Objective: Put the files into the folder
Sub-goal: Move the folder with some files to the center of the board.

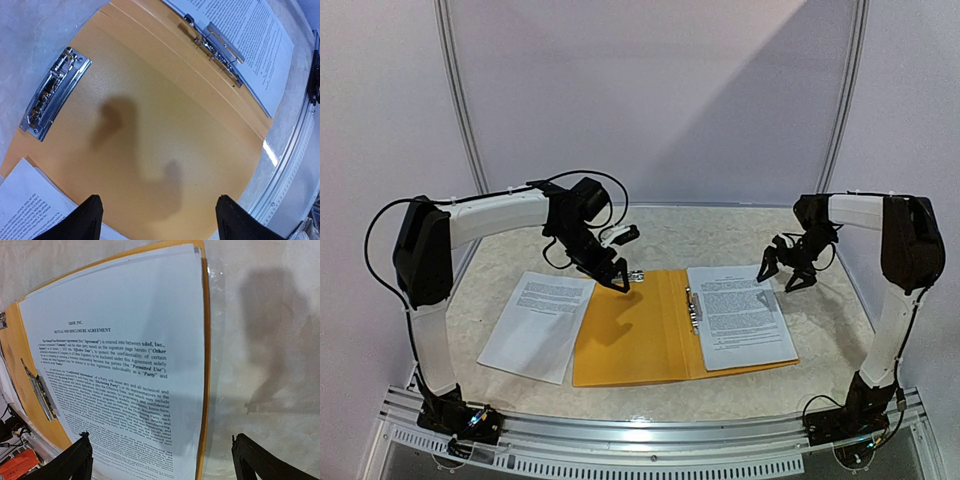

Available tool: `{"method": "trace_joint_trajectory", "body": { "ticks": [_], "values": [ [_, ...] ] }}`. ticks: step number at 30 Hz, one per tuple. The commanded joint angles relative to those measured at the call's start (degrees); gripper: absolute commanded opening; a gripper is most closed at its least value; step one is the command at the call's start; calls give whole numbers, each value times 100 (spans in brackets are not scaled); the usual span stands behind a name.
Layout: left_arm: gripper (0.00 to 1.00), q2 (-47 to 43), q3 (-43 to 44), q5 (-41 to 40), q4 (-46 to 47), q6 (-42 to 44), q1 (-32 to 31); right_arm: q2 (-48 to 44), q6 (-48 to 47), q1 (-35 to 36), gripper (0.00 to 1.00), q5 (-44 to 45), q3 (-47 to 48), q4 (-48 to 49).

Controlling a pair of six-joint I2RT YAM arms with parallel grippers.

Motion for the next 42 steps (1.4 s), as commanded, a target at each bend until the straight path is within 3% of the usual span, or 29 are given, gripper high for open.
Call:
{"method": "trace_joint_trajectory", "body": {
  "ticks": [1,32,42],
  "values": [
    [79,36,126,-21,-5,55,67,-35,249,255,96,527,54,374],
    [79,39,230,-55,-66,121,67,353,547,754,99,452,21,727],
    [79,59,378,-50,-73,184,67,173,569,753,99,621,641,333]
  ]
}}
